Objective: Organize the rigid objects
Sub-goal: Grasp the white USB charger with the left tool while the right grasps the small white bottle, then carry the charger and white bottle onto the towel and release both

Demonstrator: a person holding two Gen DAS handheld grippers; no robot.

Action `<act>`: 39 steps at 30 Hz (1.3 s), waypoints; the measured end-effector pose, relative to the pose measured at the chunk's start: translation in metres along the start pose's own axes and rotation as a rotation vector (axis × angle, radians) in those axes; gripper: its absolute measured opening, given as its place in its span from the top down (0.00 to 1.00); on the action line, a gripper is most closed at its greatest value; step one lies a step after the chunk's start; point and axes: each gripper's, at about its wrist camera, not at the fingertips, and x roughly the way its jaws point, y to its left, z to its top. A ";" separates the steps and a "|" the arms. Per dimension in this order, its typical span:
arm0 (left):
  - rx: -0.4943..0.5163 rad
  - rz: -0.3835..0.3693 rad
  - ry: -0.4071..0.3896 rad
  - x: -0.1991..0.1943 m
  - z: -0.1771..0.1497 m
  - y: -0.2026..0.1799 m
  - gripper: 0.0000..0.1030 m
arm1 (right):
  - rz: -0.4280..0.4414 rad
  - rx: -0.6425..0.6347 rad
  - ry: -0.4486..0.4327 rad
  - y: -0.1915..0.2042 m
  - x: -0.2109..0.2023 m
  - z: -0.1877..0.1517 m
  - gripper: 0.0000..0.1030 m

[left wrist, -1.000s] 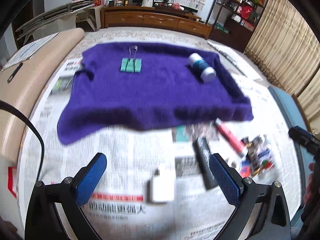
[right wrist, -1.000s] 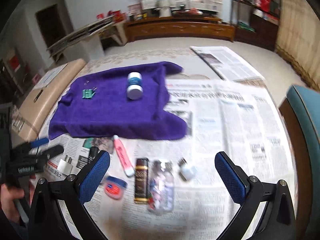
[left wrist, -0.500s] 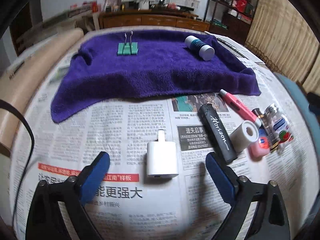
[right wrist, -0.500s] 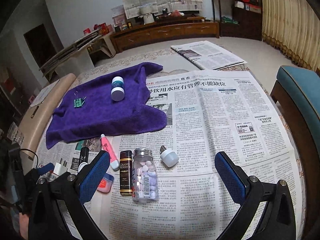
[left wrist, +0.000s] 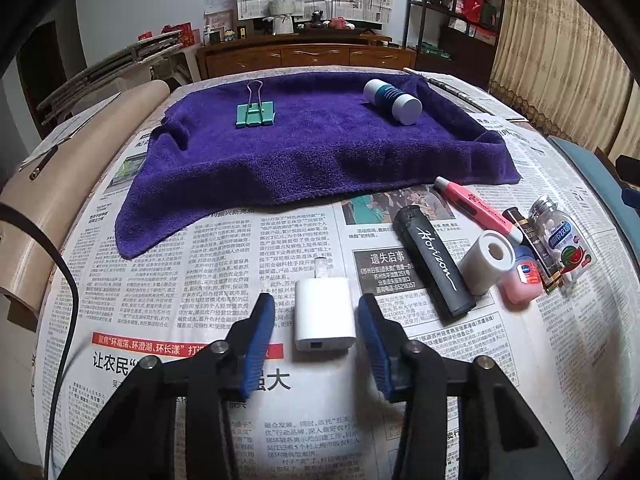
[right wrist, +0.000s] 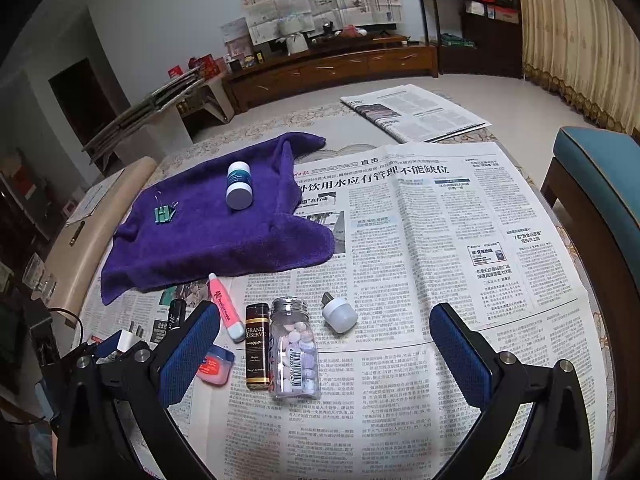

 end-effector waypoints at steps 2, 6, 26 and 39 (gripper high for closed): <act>-0.004 -0.002 -0.001 0.000 0.000 -0.002 0.70 | 0.003 0.000 0.002 0.001 0.000 0.000 0.00; -0.007 -0.002 -0.003 -0.002 -0.002 -0.003 0.76 | 0.002 -0.013 0.006 0.004 0.001 -0.001 0.00; -0.041 -0.050 0.008 -0.008 -0.007 0.011 0.76 | -0.200 -0.277 0.114 -0.004 0.056 -0.017 0.19; -0.058 -0.063 0.010 -0.006 -0.006 0.018 0.76 | -0.073 -0.243 0.137 -0.005 0.086 -0.012 0.46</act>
